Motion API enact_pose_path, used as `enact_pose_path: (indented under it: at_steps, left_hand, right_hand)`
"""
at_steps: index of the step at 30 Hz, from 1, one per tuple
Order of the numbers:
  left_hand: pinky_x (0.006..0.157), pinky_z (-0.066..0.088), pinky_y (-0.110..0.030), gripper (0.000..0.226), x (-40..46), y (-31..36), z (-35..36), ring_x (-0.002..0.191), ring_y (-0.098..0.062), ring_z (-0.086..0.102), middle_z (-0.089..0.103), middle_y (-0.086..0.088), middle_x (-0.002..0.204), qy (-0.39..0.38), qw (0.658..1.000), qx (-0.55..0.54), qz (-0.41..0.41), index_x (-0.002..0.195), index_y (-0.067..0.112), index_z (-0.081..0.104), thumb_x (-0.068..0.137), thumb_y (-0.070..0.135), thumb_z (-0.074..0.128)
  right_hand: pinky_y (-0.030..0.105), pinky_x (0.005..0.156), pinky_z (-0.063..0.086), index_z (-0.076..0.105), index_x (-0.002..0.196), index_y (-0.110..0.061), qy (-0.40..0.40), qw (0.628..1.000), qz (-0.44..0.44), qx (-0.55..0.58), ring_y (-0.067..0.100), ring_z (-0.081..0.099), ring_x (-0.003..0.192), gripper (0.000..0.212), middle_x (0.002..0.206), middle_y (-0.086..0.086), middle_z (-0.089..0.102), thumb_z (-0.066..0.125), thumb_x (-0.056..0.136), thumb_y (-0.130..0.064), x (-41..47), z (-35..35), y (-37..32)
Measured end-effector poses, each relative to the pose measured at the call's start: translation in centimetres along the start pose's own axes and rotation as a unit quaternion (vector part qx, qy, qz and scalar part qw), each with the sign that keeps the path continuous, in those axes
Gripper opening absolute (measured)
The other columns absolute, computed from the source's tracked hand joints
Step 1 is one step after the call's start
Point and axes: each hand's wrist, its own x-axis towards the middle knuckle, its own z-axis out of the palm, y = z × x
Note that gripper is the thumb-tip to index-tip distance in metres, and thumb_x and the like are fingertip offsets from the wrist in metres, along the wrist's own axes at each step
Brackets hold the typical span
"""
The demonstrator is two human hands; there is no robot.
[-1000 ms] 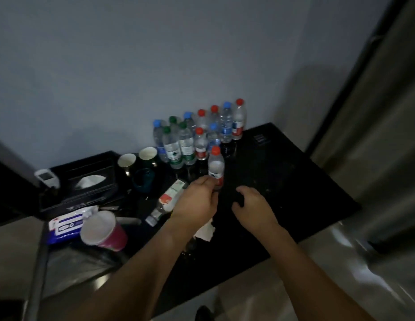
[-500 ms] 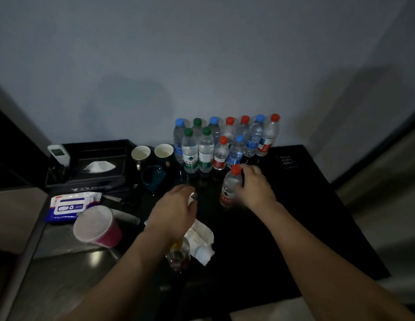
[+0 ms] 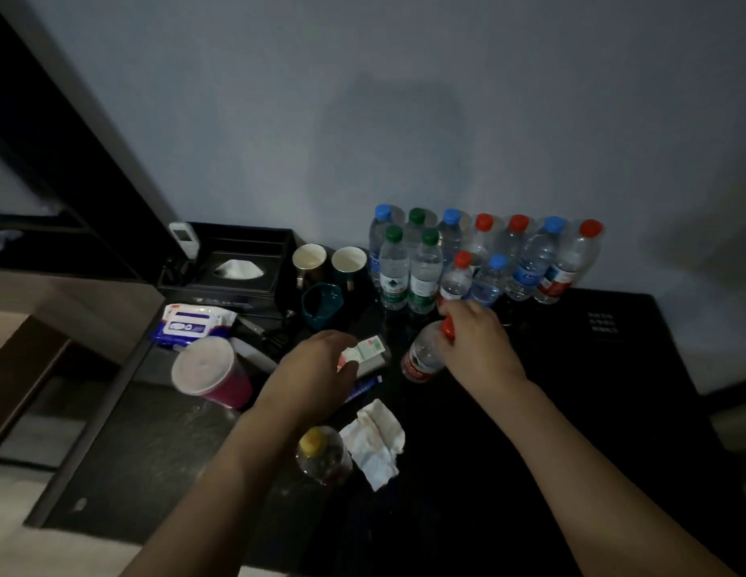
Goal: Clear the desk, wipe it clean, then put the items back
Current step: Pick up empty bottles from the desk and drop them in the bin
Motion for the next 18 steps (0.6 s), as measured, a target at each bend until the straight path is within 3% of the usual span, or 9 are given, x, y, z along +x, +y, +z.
enact_pose_path:
  at_steps: [3,9,15,18]
  left_hand:
    - [0.089,0.050,-0.030,0.037,-1.7,-0.8,-1.6,0.110,-0.011,0.057,0.056,0.007,0.130,-0.001,0.999,0.036,-0.004,0.130,0.028,0.057,0.094,0.034,0.055]
    - [0.091,0.052,-0.037,0.053,-5.4,-1.5,-0.9,0.112,-0.015,0.056,0.050,0.006,0.132,-0.056,0.993,0.093,-0.033,0.134,0.030,0.052,0.085,0.047,0.065]
    - [0.086,0.050,-0.030,0.036,-6.4,-1.0,1.5,0.107,-0.018,0.055,0.051,-0.001,0.128,-0.070,0.991,0.104,-0.055,0.128,0.022,0.056,0.093,0.028,0.056]
    - [0.084,0.051,-0.031,0.030,-7.1,-0.9,1.4,0.102,-0.017,0.053,0.050,-0.001,0.124,-0.062,0.993,0.088,-0.055,0.121,0.020,0.059,0.093,0.030,0.055]
  right_hand:
    - [0.032,0.094,0.040,0.058,0.121,-0.014,-0.020,0.999,-0.029,0.004,0.023,0.049,0.116,0.032,0.121,0.006,0.055,0.062,0.091,-0.025,-0.9,-0.8,-2.0]
    - [0.030,0.077,0.042,0.060,0.108,-0.014,-0.037,0.997,-0.062,-0.009,0.021,0.055,0.099,0.025,0.110,0.002,0.054,0.063,0.090,-0.033,-1.6,0.1,-5.1]
    - [0.028,0.077,0.043,0.060,0.111,-0.015,-0.048,0.994,-0.095,-0.010,0.019,0.055,0.097,0.025,0.111,0.001,0.053,0.060,0.091,-0.031,-2.3,0.4,-6.7]
    - [0.026,0.075,0.039,0.059,0.114,-0.017,-0.046,0.993,-0.108,-0.014,0.018,0.053,0.099,0.027,0.113,0.000,0.053,0.061,0.091,-0.031,-2.5,0.3,-7.5]
